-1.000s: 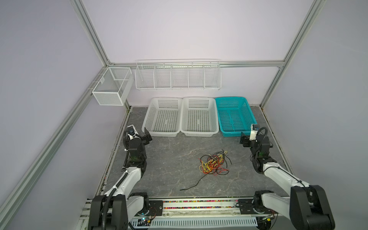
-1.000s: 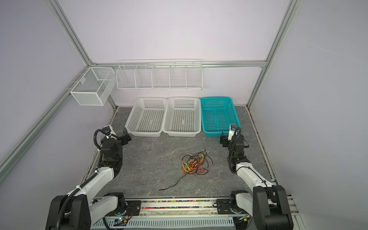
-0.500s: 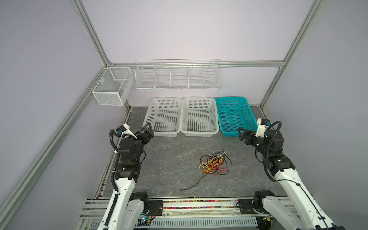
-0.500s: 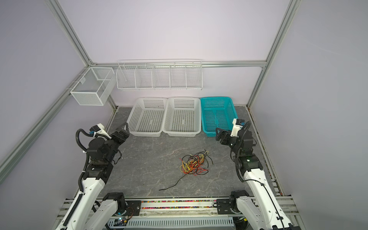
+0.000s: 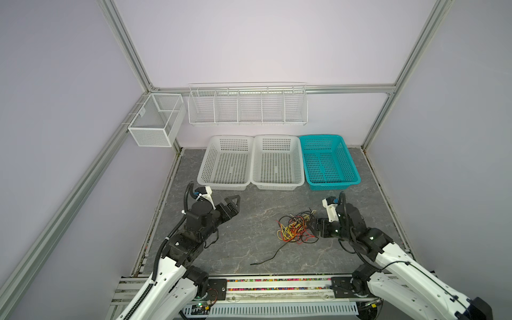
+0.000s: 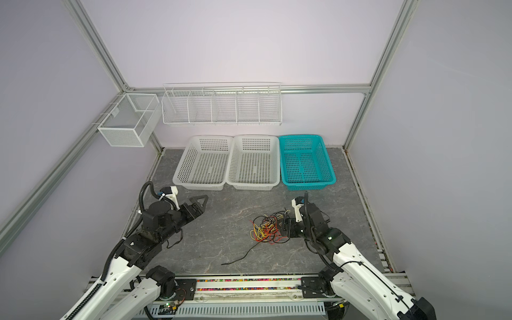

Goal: Untangle the cables
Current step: 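Move both grippers toward the tangled red, yellow and black wires, then grasp the wire bundle with the left gripper while the right gripper grasps it too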

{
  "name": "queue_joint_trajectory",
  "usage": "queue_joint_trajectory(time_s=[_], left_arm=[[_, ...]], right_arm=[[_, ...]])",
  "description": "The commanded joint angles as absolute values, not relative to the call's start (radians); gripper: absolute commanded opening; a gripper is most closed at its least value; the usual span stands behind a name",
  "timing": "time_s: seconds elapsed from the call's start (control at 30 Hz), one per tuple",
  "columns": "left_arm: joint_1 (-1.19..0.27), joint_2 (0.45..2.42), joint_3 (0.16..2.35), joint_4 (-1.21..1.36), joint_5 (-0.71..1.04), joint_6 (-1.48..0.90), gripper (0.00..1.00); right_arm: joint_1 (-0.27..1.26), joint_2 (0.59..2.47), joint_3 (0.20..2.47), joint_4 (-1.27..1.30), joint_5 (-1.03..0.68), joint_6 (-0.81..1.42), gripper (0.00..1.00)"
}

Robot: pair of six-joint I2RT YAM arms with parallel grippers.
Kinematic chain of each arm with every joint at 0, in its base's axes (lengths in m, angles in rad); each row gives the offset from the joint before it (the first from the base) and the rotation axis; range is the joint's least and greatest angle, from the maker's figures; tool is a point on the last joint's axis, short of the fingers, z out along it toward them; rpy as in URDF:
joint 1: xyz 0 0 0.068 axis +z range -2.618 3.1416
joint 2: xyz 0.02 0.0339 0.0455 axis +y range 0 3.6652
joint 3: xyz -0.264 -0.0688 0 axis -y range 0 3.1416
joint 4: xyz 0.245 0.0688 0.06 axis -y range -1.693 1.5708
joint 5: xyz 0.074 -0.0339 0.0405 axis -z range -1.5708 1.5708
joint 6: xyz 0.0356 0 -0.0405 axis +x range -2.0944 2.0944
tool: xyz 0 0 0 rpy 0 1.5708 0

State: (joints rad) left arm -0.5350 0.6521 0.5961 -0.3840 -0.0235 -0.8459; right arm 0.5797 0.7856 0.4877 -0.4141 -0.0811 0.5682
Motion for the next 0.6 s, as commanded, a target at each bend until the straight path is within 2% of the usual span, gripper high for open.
queue_joint_trajectory(time_s=[0.0, 0.43, 0.57], left_arm=[[-0.602, 0.655, 0.556, -0.436, -0.076, -0.924, 0.99], [-0.808, 0.749, 0.476, -0.311, -0.103, -1.031, 0.96], [-0.830, 0.792, 0.440, -0.251, -0.088, -1.063, 0.96]], right_arm=[[0.609, 0.814, 0.462, -0.357, -0.028, 0.611, 0.73], [0.638, 1.125, 0.446, -0.075, -0.045, 0.645, 0.70], [0.681, 1.234, 0.466, -0.013, -0.050, 0.652, 0.61]])
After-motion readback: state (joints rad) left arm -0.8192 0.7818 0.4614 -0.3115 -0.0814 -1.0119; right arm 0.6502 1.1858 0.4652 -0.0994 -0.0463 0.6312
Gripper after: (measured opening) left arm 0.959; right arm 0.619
